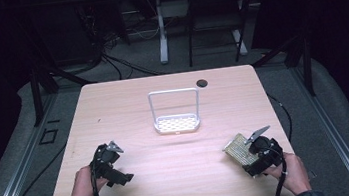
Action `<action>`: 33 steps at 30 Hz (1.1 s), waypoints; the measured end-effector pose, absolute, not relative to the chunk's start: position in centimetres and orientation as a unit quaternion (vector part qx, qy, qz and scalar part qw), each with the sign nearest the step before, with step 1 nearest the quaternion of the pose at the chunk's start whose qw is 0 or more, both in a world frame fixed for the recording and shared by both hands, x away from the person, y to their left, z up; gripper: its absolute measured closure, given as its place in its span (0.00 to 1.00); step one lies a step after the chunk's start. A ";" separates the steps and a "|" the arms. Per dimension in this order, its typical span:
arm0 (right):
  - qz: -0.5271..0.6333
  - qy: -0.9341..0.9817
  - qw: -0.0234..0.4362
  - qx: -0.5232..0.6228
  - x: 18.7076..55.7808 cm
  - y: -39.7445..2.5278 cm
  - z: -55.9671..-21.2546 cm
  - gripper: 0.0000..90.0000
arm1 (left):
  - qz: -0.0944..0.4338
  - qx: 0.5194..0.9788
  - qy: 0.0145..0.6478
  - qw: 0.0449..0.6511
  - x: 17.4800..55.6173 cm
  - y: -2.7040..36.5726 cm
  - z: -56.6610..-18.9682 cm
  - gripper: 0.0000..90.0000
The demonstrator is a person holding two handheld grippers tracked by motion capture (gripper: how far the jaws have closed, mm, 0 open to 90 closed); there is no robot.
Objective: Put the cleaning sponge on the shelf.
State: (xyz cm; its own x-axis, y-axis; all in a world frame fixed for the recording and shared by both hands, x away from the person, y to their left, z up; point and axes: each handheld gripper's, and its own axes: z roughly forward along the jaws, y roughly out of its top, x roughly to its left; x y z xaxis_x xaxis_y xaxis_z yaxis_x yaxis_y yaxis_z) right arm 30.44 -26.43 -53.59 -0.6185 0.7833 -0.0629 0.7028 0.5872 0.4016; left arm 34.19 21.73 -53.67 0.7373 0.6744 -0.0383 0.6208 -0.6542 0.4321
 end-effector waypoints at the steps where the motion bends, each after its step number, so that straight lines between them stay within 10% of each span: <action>1: 0.171 0.884 0.116 0.419 30.4 -26.3 -53.5 0.12 | 0.063 0.907 0.357 0.213 34.2 21.7 -53.7 0.03; 33: 0.188 0.895 0.124 0.386 31.1 -23.1 -52.8 0.12 | 0.062 0.909 0.355 0.211 34.2 21.6 -53.7 0.03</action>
State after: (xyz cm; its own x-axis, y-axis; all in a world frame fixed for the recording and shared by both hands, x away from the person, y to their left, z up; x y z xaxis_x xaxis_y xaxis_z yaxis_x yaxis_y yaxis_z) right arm 31.10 -23.14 -52.82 -0.6720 0.7367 -0.0758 0.6436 0.6316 0.4324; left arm 34.20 21.60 -53.71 0.7409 0.6705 -0.0371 0.6180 -0.6592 0.4283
